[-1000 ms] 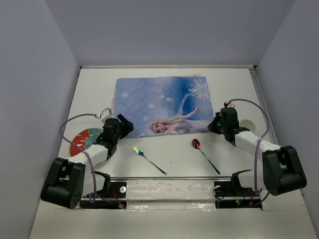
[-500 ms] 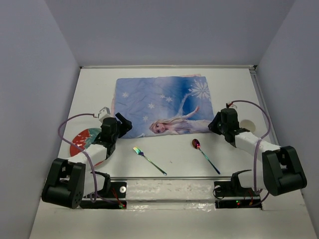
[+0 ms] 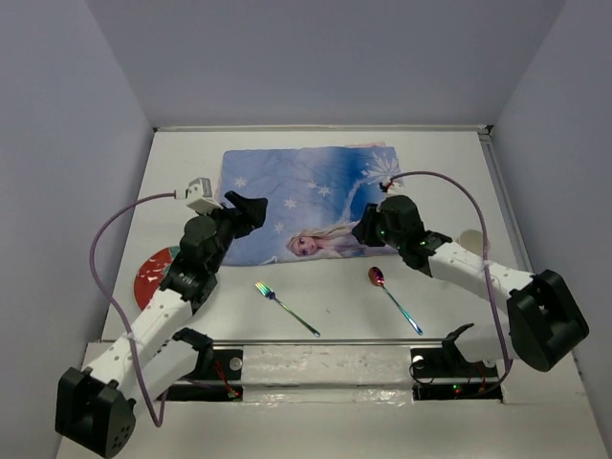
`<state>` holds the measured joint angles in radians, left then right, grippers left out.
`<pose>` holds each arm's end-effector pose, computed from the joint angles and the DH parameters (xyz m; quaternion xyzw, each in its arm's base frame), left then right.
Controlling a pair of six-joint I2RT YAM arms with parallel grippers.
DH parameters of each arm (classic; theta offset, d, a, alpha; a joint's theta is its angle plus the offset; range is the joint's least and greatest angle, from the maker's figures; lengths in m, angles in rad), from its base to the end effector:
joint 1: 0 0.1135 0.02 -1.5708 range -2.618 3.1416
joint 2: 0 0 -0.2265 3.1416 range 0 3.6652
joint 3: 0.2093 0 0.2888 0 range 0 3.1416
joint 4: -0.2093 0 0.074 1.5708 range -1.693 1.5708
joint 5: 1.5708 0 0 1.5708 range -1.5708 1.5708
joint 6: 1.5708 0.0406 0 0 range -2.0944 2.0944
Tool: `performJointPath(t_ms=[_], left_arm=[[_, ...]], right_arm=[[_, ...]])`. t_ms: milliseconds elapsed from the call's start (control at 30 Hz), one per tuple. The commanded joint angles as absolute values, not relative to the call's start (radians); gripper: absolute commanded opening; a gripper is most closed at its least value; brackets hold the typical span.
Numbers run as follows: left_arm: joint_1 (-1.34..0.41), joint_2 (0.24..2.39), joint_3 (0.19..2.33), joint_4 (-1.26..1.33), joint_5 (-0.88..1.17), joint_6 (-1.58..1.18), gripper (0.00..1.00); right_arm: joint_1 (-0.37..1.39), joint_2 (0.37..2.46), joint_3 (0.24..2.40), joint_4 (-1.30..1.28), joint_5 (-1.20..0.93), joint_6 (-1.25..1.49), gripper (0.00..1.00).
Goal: Set the dinner table for one person
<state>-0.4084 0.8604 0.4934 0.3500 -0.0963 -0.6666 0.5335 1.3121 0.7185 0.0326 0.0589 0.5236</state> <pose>0.2511 -0.1044 0.2379 -0.1252 0.7020 -0.3290 0.6191 0.2826 0.1641 0.1633 0.0099 0.8749 0.2216 0.4305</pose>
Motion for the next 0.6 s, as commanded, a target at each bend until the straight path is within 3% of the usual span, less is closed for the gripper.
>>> performJointPath(t_ms=[0,200,567], left_arm=[[-0.42,0.715,0.606,0.307,-0.089,-0.569,0.82],[-0.422,0.549,0.742,0.169,-0.115,-0.454,0.98],[-0.422,0.449,0.758,0.094,-0.198,-0.305,0.99]], right_arm=[[0.676,1.37,0.814,0.164,0.014,0.532,0.34],[0.868,1.574,0.997,0.276,-0.06,0.592,0.4],[1.095,2.011,1.351,0.354,-0.098,0.739,0.43]])
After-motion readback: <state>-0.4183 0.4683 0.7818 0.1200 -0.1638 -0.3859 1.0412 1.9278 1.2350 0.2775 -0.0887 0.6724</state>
